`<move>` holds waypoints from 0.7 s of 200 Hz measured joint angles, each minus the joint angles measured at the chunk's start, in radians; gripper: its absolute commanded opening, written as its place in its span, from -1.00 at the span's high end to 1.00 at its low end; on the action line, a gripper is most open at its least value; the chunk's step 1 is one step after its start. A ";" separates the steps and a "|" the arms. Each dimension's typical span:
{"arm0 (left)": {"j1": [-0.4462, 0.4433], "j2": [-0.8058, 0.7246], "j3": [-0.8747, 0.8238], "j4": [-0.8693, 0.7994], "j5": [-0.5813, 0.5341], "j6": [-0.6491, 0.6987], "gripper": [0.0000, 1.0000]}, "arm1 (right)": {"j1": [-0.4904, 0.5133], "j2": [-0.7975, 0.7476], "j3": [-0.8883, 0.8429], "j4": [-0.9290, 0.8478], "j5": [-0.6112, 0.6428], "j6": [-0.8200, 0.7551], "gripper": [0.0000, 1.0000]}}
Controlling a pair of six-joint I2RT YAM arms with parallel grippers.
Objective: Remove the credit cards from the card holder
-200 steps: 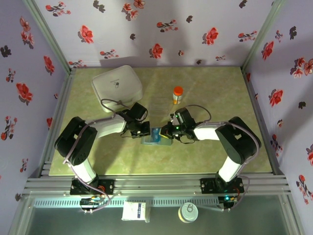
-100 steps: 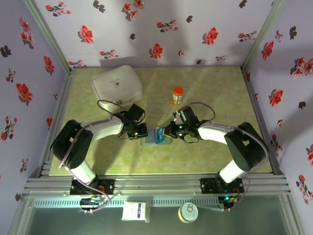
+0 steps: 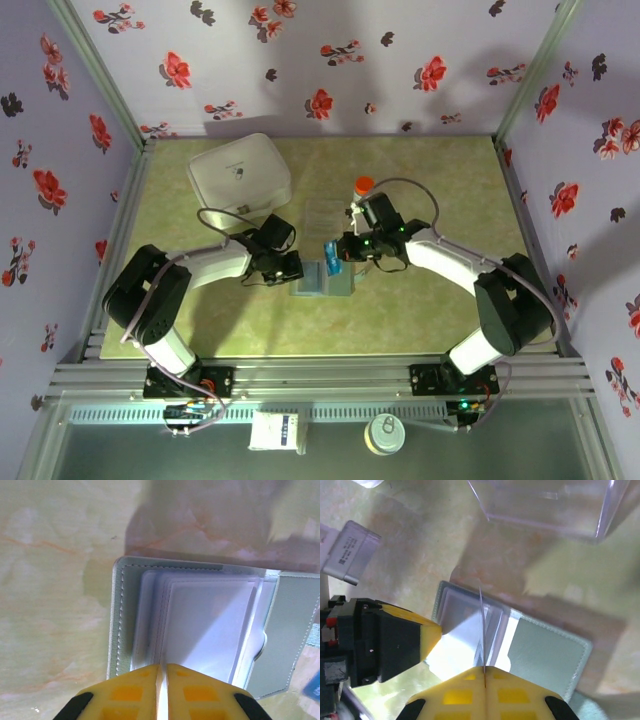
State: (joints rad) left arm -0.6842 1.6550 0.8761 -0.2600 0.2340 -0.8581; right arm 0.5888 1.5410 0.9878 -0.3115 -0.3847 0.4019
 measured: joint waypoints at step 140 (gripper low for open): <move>0.018 -0.053 -0.052 0.023 0.018 -0.026 0.62 | 0.000 0.436 0.772 -0.621 0.171 -1.056 1.00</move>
State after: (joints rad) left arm -0.6659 1.6016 0.8238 -0.2367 0.2516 -0.8837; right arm 0.5888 1.9770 1.7603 -0.9325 -0.2134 -0.6537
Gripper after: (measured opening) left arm 0.181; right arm 0.065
